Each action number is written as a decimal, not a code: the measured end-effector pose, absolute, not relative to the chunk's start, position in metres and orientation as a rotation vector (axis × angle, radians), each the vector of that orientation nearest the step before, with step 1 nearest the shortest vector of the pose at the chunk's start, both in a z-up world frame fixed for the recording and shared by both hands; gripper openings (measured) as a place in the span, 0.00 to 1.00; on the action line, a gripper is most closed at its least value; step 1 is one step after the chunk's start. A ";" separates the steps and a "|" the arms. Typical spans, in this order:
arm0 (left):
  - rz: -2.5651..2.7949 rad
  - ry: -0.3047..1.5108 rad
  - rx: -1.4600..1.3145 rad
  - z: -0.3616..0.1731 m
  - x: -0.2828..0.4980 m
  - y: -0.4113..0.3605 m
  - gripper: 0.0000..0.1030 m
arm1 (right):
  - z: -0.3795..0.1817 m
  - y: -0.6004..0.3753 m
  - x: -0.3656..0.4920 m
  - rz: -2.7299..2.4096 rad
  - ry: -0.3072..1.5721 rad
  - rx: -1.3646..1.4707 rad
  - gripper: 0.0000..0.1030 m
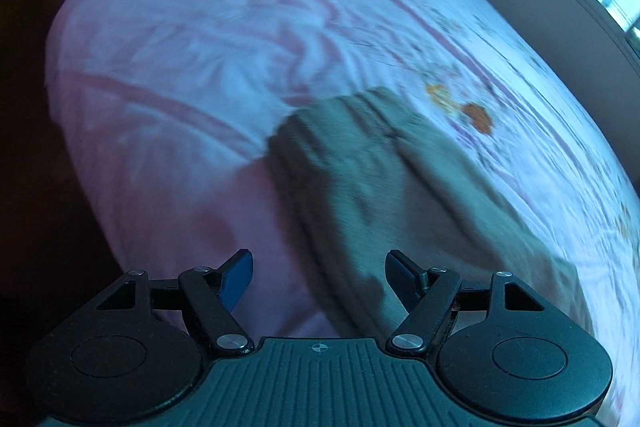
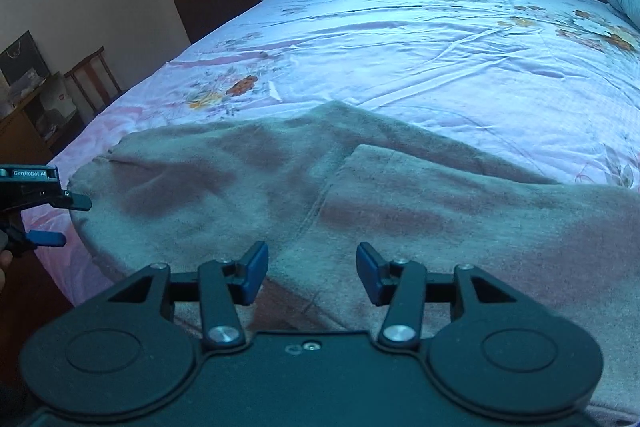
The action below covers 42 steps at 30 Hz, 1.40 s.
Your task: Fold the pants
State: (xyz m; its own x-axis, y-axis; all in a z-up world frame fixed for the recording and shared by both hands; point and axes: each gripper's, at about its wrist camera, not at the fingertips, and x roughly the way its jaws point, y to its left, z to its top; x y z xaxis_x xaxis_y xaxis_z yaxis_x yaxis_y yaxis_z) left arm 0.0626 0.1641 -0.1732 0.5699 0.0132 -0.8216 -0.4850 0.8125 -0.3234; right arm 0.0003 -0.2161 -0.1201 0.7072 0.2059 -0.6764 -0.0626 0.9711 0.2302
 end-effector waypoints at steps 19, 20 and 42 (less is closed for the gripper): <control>0.228 0.824 -0.832 -0.216 0.088 0.172 0.38 | -0.124 -0.205 0.008 0.121 0.789 0.114 0.39; 0.226 0.822 -0.829 -0.216 0.088 0.170 0.38 | -0.123 -0.204 0.008 0.130 0.785 0.111 0.36; 0.209 0.819 -0.926 -0.219 0.070 0.184 0.31 | -0.144 -0.175 0.000 0.224 0.827 -0.003 0.17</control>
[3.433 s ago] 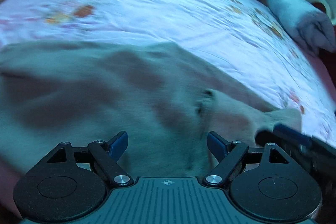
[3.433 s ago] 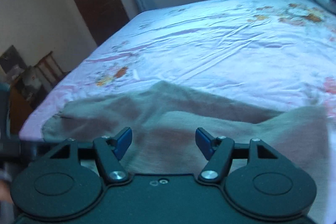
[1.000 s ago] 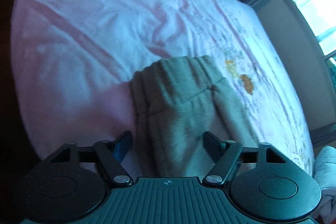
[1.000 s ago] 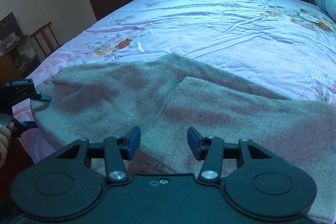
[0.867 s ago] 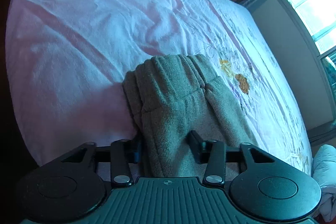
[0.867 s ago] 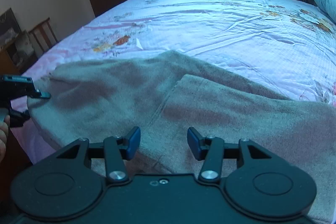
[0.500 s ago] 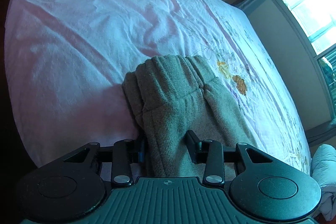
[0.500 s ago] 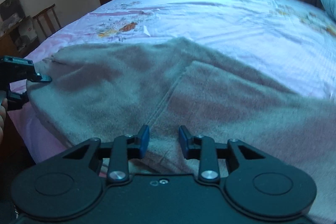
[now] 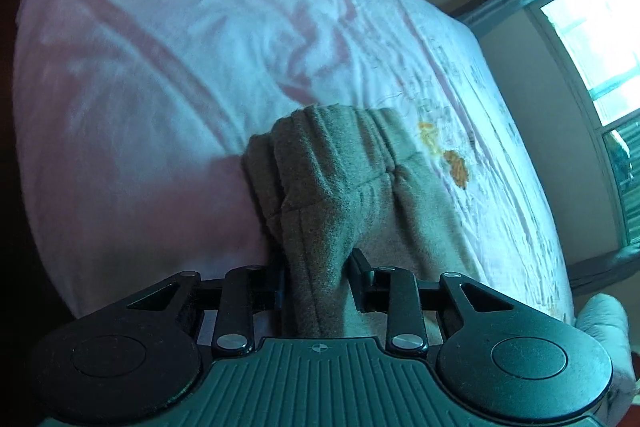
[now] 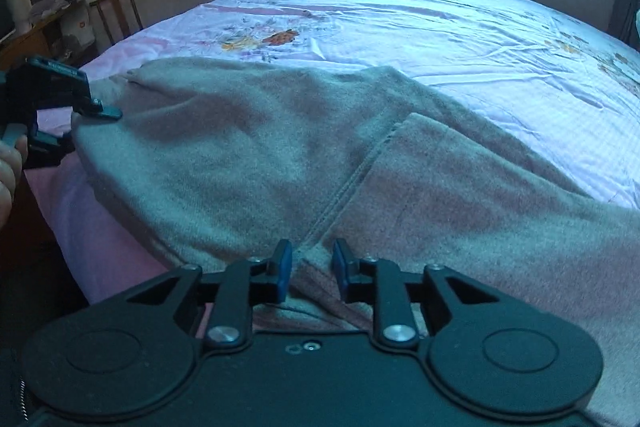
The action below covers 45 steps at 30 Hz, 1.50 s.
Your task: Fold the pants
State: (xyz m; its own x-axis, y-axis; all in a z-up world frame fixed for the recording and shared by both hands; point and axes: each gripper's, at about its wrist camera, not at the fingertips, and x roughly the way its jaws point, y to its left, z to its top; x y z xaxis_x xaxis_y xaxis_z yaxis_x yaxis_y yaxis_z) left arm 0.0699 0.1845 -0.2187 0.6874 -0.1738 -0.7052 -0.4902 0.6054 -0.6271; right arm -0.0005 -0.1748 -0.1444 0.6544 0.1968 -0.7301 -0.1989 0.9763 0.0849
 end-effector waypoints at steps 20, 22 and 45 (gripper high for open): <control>0.199 0.839 -1.083 -0.227 0.075 0.186 0.71 | -0.138 -0.123 0.013 0.389 0.825 -0.007 0.20; 0.180 0.808 -1.054 -0.223 0.077 0.181 0.59 | -0.140 -0.116 0.016 0.390 0.835 -0.028 0.20; -0.307 0.593 -0.401 -0.089 0.062 0.029 0.16 | -0.148 -0.146 0.009 0.395 0.825 0.161 0.19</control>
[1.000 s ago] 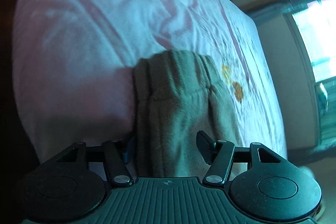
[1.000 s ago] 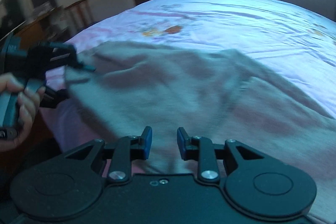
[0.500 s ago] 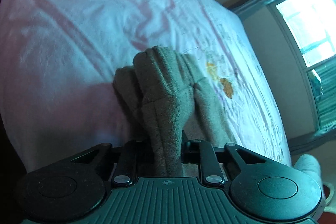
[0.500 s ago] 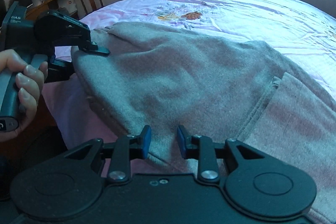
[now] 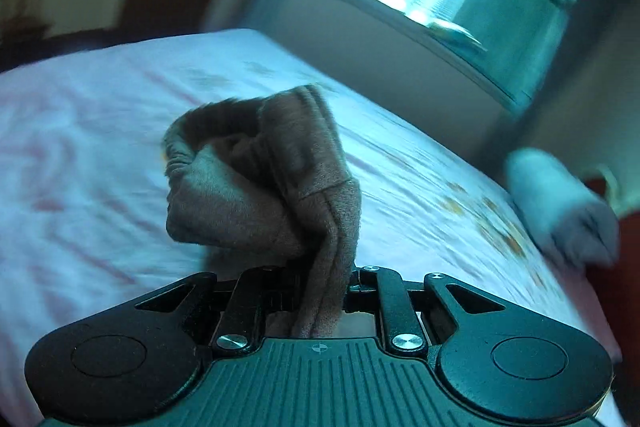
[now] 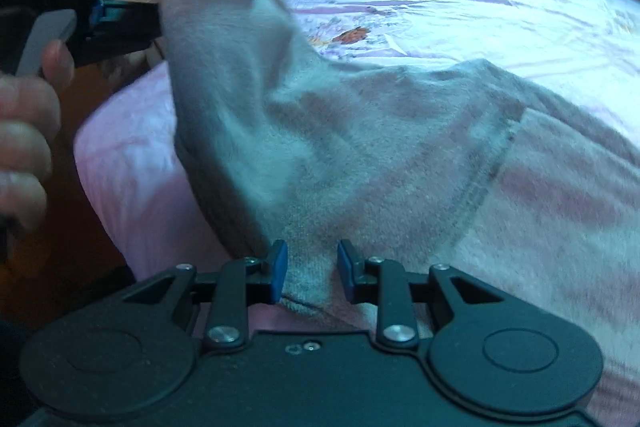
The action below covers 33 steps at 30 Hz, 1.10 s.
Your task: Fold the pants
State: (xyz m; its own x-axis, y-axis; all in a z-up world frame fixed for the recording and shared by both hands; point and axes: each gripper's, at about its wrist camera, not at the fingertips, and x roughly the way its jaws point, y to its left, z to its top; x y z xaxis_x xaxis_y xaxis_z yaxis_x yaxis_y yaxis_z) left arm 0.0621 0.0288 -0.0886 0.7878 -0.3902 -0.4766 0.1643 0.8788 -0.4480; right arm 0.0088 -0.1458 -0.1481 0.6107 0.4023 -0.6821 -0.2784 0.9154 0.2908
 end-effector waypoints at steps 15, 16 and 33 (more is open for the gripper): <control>-0.809 0.716 0.092 -0.120 -0.036 -0.185 0.17 | -0.112 -0.383 -0.113 -0.182 0.696 0.458 0.28; -0.807 0.712 0.163 -0.126 -0.042 -0.193 0.17 | -0.112 -0.392 -0.117 -0.200 0.687 0.478 0.28; -0.788 0.673 0.163 -0.075 -0.050 -0.162 0.81 | -0.082 -0.421 -0.092 -0.103 0.596 0.727 0.57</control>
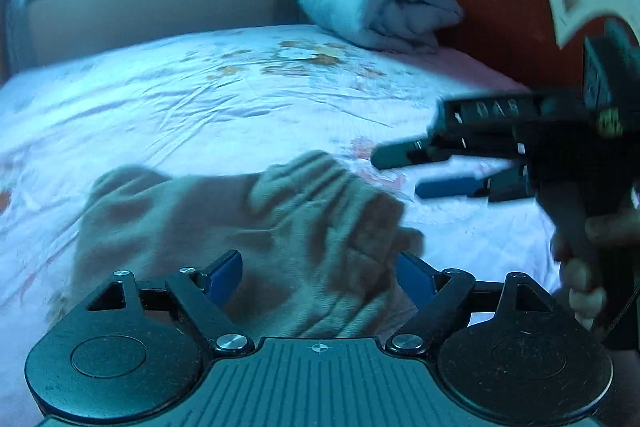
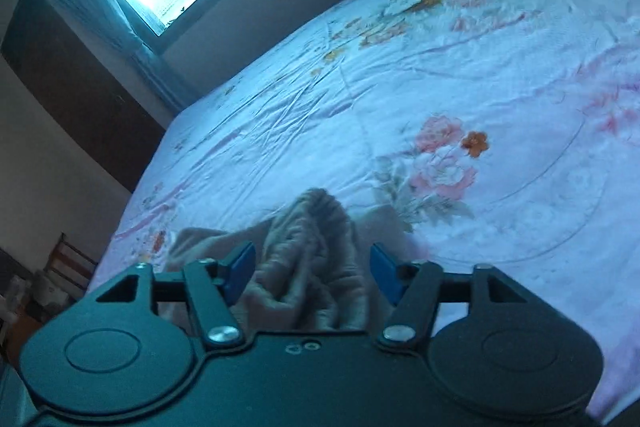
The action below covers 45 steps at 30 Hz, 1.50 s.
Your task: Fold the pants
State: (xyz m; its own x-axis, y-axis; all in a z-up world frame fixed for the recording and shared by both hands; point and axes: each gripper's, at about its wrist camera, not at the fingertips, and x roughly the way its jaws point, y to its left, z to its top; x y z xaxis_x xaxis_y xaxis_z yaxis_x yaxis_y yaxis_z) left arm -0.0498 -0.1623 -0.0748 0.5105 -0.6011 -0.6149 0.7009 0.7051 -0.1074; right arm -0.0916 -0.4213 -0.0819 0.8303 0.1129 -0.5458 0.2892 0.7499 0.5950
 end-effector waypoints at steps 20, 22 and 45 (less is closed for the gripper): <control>-0.499 0.807 -0.095 -0.122 0.048 -0.081 0.81 | -0.094 -0.403 -0.066 -0.029 0.759 0.754 0.12; -0.506 0.819 -0.096 -0.127 0.051 -0.085 0.81 | -0.080 -0.401 -0.072 -0.046 0.703 0.717 0.11; -0.443 0.991 -0.103 -0.144 0.062 -0.087 0.81 | -0.141 -0.432 -0.097 -0.167 0.775 0.818 0.60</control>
State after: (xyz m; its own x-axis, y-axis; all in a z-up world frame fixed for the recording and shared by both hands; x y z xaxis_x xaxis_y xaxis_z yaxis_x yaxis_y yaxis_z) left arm 0.0616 -0.0870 -0.1442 0.4669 -0.4067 -0.7852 0.3142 0.9063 -0.2826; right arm -0.0968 -0.4316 -0.1406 0.7183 0.1509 -0.6791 0.4175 0.6873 0.5944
